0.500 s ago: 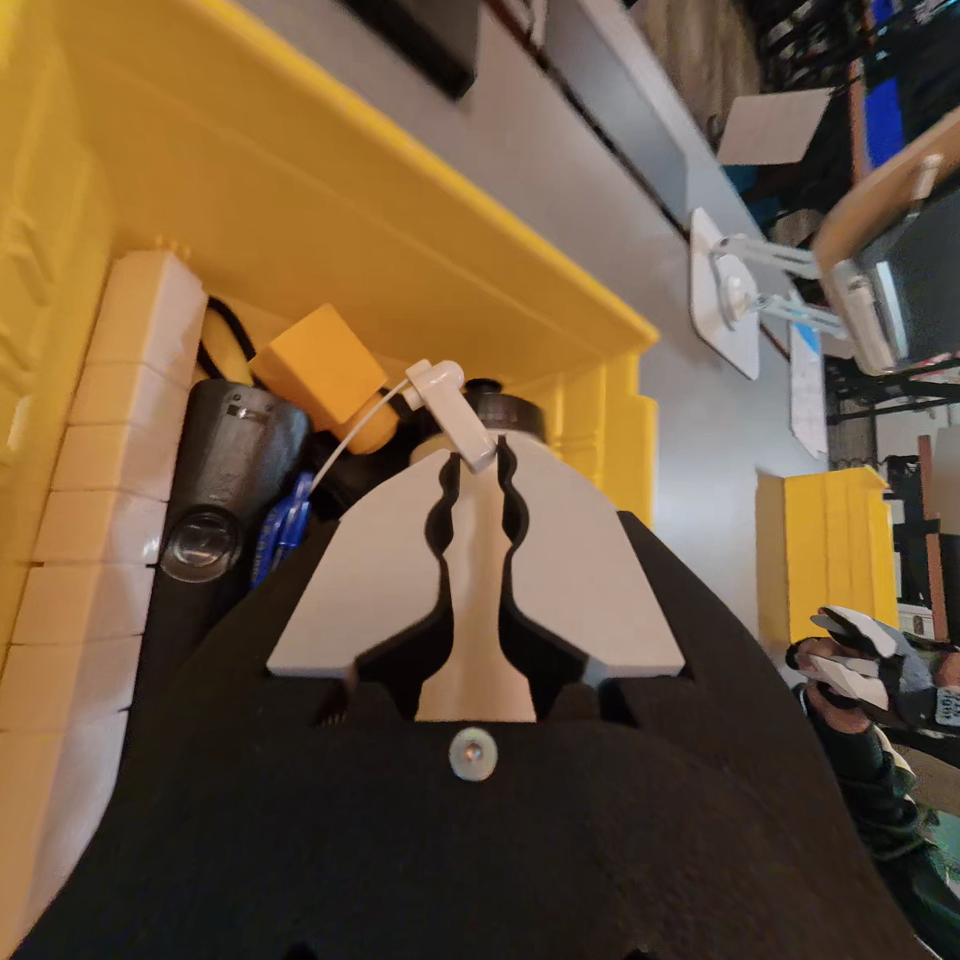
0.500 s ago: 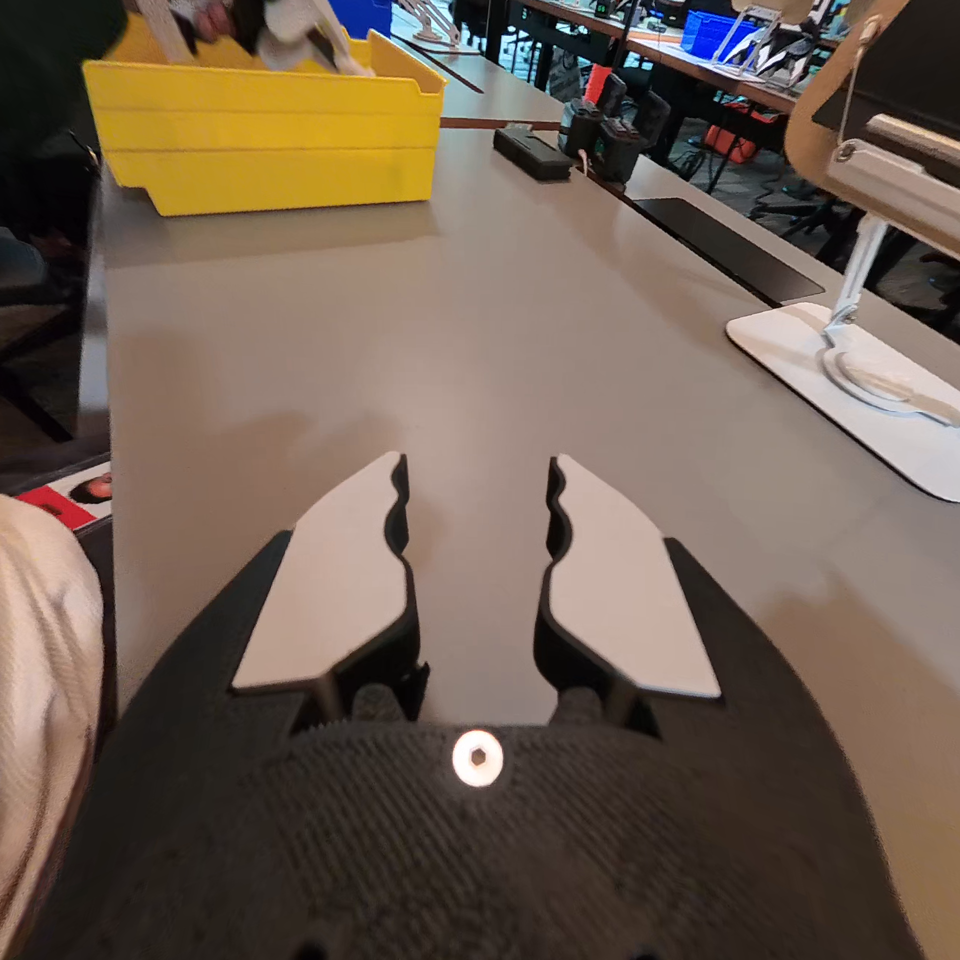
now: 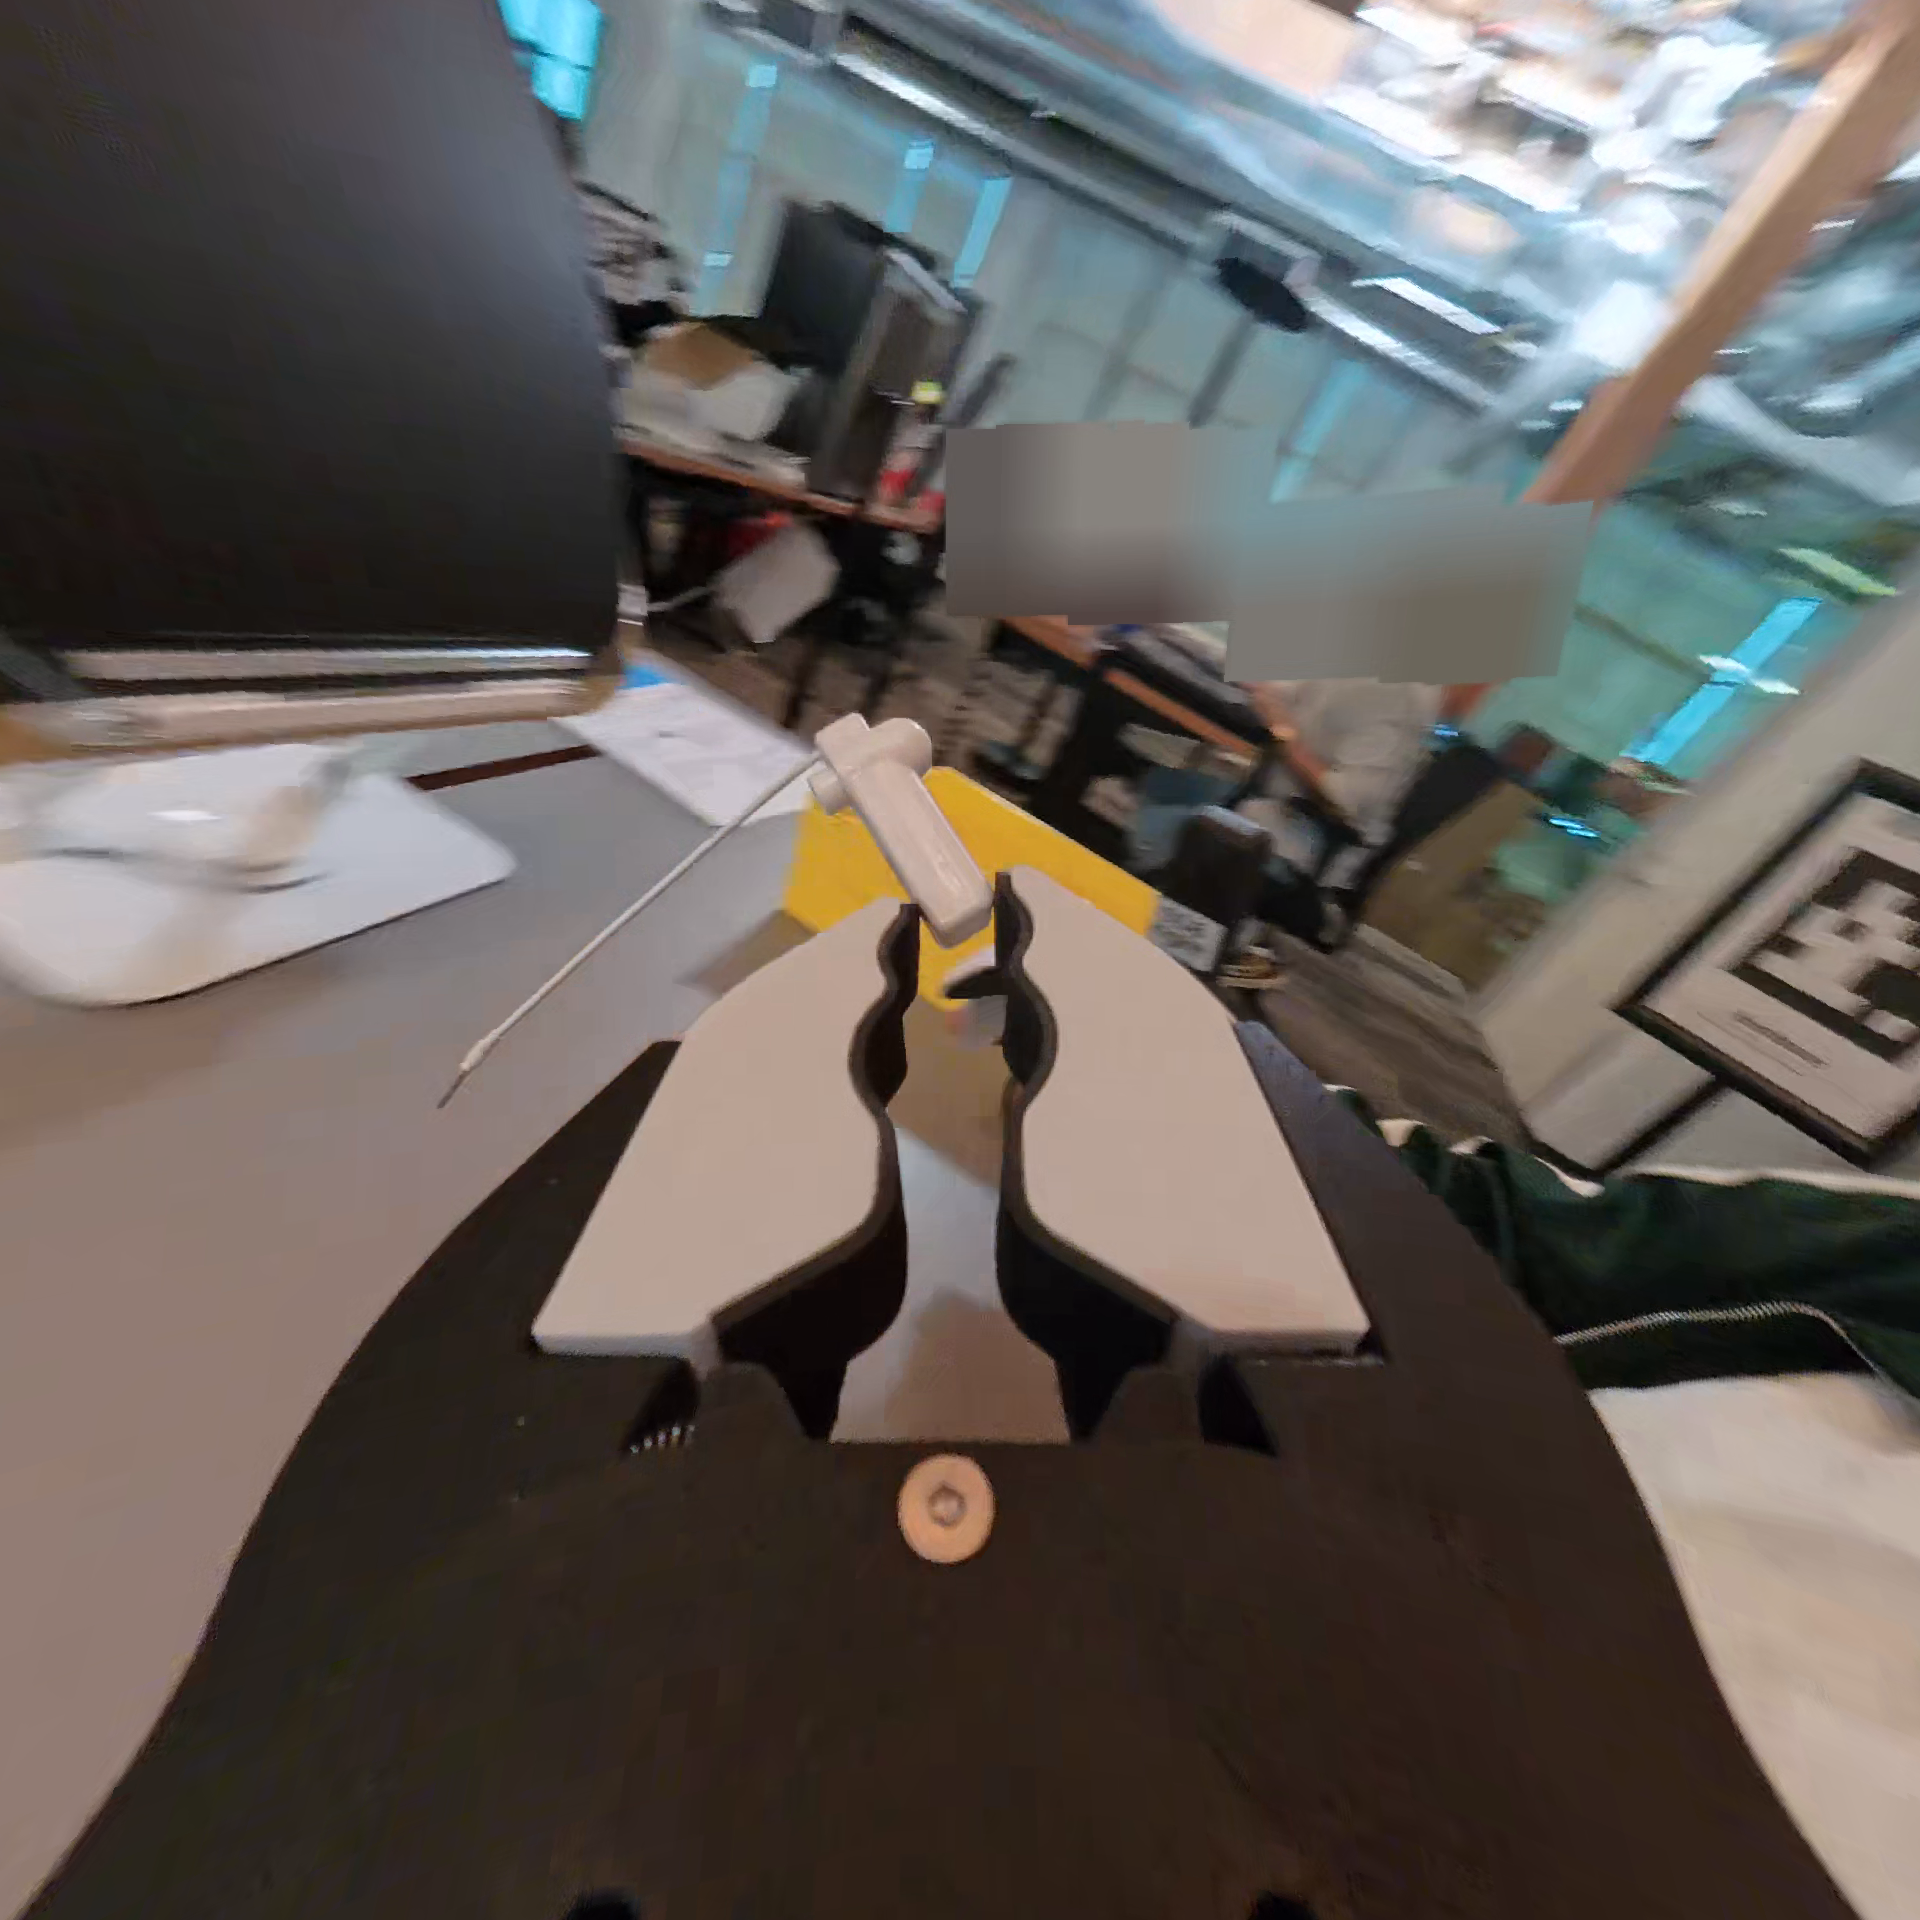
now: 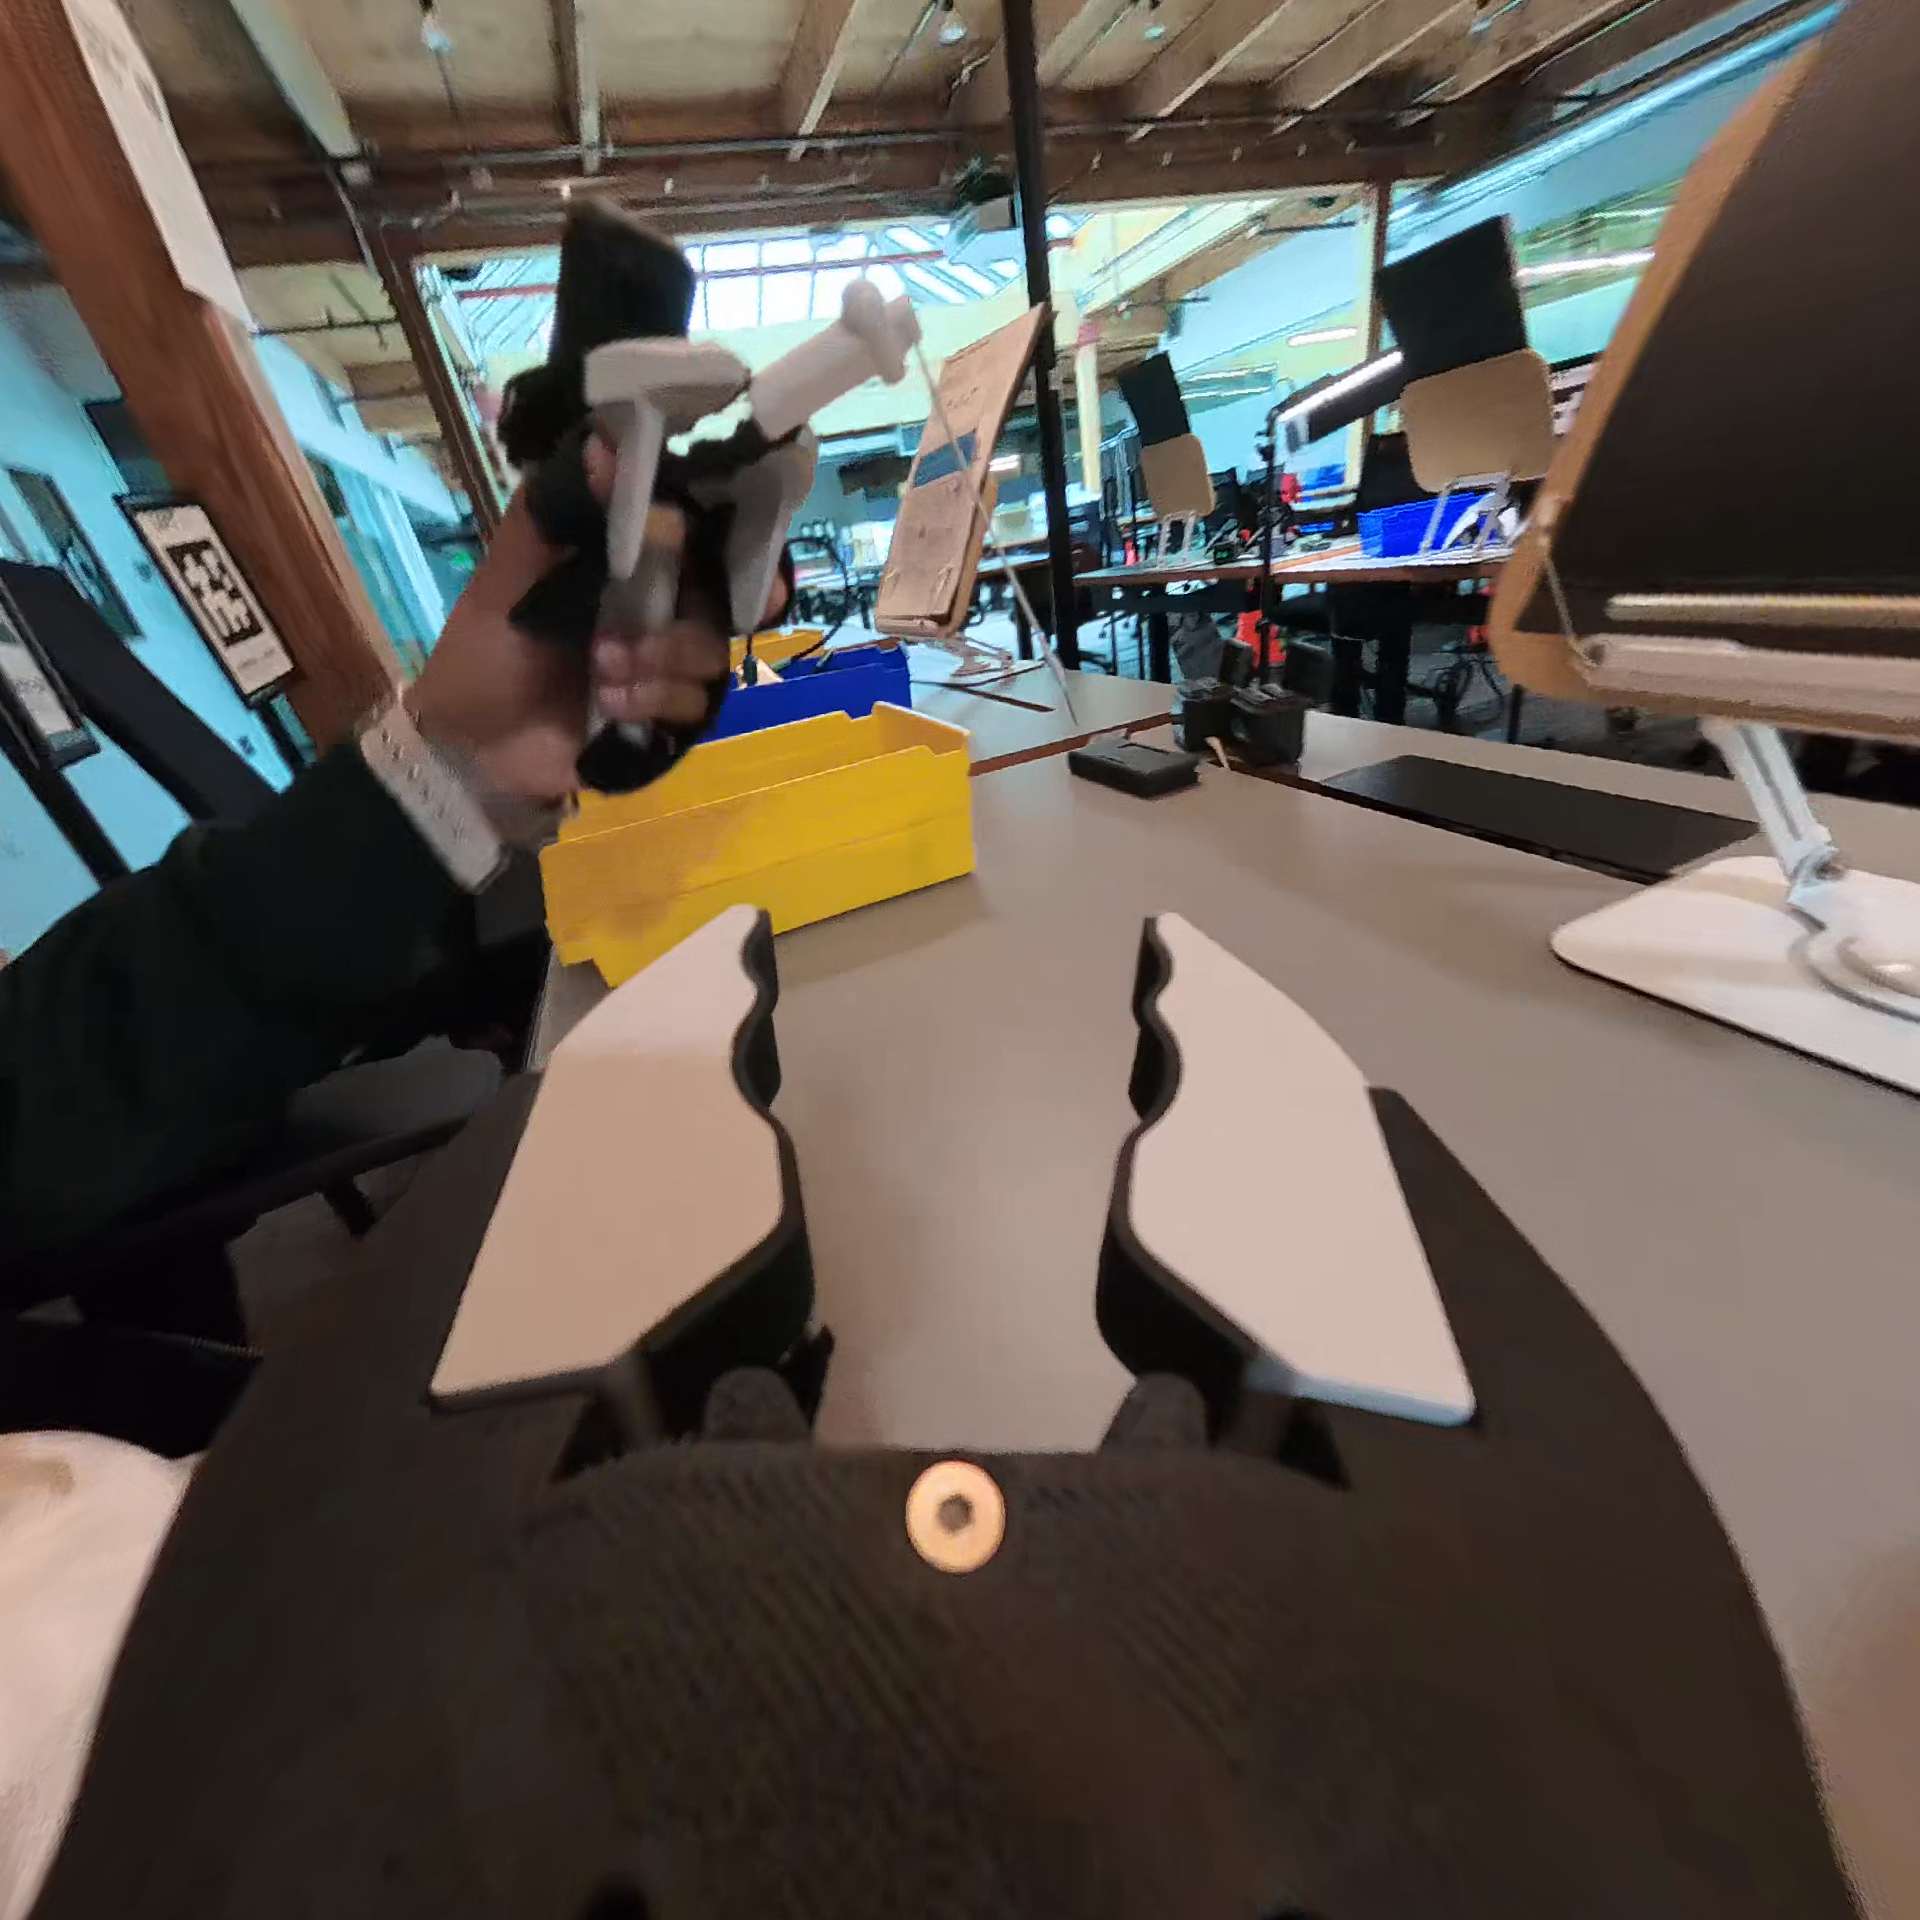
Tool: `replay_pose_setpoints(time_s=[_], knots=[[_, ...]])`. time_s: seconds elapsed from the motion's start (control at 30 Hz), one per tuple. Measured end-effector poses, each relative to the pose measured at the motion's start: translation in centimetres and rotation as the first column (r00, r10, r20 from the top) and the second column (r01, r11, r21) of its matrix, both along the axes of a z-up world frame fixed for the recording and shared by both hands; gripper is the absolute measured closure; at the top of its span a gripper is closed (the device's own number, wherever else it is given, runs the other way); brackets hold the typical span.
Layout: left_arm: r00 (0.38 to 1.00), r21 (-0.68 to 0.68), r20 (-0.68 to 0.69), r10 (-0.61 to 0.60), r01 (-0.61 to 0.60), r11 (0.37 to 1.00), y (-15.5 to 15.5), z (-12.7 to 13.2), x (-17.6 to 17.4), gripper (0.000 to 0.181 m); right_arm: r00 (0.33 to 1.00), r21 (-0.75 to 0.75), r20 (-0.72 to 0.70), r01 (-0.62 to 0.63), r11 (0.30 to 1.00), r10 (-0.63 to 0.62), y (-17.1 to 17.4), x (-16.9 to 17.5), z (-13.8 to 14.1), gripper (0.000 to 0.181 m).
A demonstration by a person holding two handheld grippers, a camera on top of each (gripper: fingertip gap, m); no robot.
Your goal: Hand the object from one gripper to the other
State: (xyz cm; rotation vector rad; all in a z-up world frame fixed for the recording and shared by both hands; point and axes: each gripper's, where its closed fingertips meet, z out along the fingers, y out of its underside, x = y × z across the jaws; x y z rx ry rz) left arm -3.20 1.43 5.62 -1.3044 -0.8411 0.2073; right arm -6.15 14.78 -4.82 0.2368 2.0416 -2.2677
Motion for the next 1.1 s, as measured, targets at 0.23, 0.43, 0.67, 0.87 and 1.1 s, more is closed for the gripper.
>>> replay_pose_setpoints(time_s=[0.23,0.43,0.67,0.87,1.1], knots=[[0.857,0.443,0.007,-0.515,0.459,0.770,9.9,-6.0,1.6,0.167,0.998,0.105,-0.033,0.049,0.993,-0.045,4.3,-1.3,-3.6,0.104],[0.704,0.414,0.111,-0.702,0.609,0.676,13.7,-10.9,2.2,0.167,0.980,0.049,-0.199,-0.018,0.999,0.028,4.4,1.3,-2.1,0.117],[0.523,0.472,0.186,-0.832,0.695,0.543,16.4,-12.5,4.2,0.167,0.946,0.087,-0.253,-0.184,0.979,0.201,3.5,5.2,-2.1,0.162],[0.512,0.538,0.135,-0.848,0.681,0.497,15.6,-11.9,4.1,0.159,0.954,0.084,-0.220,-0.190,0.978,0.204,3.5,5.7,-1.9,0.168],[0.825,0.455,0.008,-0.565,0.500,0.737,14.7,-12.5,0.8,0.095,0.988,-0.014,-0.054,-0.145,0.989,0.144,5.7,3.7,-1.0,0.168]])
